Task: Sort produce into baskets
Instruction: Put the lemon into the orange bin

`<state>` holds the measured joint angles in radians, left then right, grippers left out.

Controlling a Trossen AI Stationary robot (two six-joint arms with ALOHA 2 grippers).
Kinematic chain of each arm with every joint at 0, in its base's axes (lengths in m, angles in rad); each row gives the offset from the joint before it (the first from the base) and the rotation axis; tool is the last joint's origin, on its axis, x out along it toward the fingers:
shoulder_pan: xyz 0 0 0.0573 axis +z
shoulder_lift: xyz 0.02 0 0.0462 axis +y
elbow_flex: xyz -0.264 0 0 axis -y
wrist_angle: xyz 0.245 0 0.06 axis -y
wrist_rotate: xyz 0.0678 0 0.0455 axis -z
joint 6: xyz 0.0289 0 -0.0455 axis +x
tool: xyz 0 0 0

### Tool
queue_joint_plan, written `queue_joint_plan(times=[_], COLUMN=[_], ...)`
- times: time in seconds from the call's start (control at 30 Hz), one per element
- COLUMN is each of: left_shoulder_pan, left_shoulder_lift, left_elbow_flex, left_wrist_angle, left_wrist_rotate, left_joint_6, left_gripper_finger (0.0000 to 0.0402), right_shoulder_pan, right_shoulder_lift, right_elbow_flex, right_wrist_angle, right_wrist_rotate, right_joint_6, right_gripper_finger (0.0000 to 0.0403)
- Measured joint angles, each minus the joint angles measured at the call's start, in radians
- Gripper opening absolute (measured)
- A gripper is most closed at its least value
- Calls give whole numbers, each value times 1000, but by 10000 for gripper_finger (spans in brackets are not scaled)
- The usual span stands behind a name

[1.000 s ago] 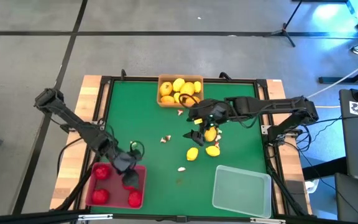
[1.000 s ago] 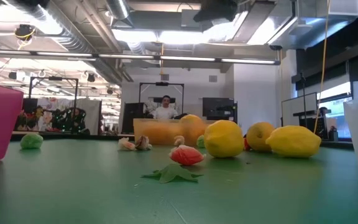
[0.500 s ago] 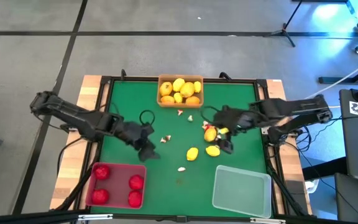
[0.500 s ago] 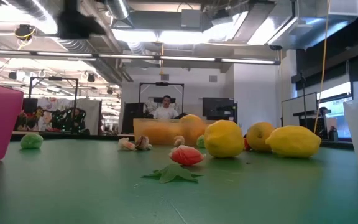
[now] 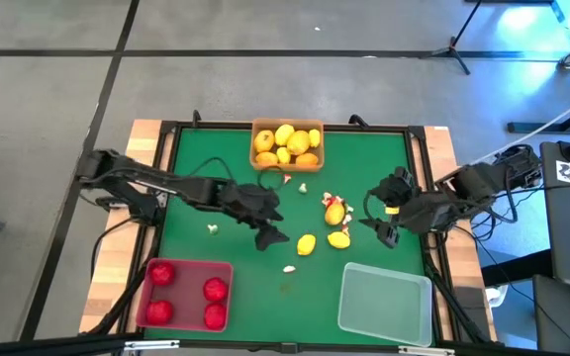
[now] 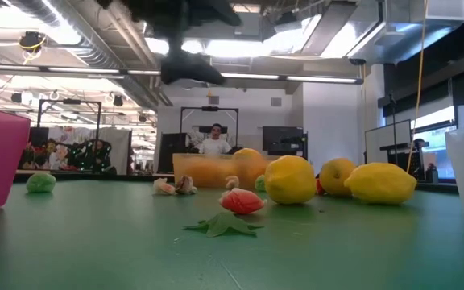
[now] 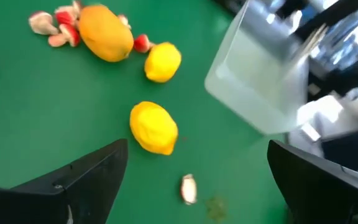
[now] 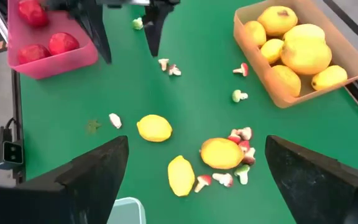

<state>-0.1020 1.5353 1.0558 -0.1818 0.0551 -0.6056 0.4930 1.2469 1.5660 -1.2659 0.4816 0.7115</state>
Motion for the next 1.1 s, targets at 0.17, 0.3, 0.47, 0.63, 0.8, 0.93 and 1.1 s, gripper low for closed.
queue_joint_plan(times=[0.17, 0.3, 0.47, 0.63, 0.8, 0.93, 1.1], left_shoulder_pan=[2, 6, 6, -3, -17, -48, -81], left_shoulder_lift=[171, 280, 369, 411, 439, 459, 493], left_elbow_flex=[168, 274, 368, 409, 417, 417, 417], left_wrist_angle=[-92, -149, -269, -285, -279, -261, -248], left_wrist_rotate=[-10, -54, -138, -181, -192, -228, -315], left_joint_6=[76, 11, -49, -113, -204, -214, -258], left_gripper_finger=[382, 382, 382, 382, 382, 382, 382], right_shoulder_pan=[35, 58, 86, 99, 99, 99, 98], right_shoulder_lift=[0, 0, 0, 1, 1, 1, 1], right_elbow_flex=[-14, -36, -64, -73, -73, -73, -73], right_wrist_angle=[-1, -2, -1, 2, 4, 5, 8], right_wrist_rotate=[26, 49, 59, 60, 61, 61, 61], right_joint_6=[61, 101, 145, 161, 172, 173, 173], right_gripper_finger=[374, 374, 374, 374, 374, 374, 374])
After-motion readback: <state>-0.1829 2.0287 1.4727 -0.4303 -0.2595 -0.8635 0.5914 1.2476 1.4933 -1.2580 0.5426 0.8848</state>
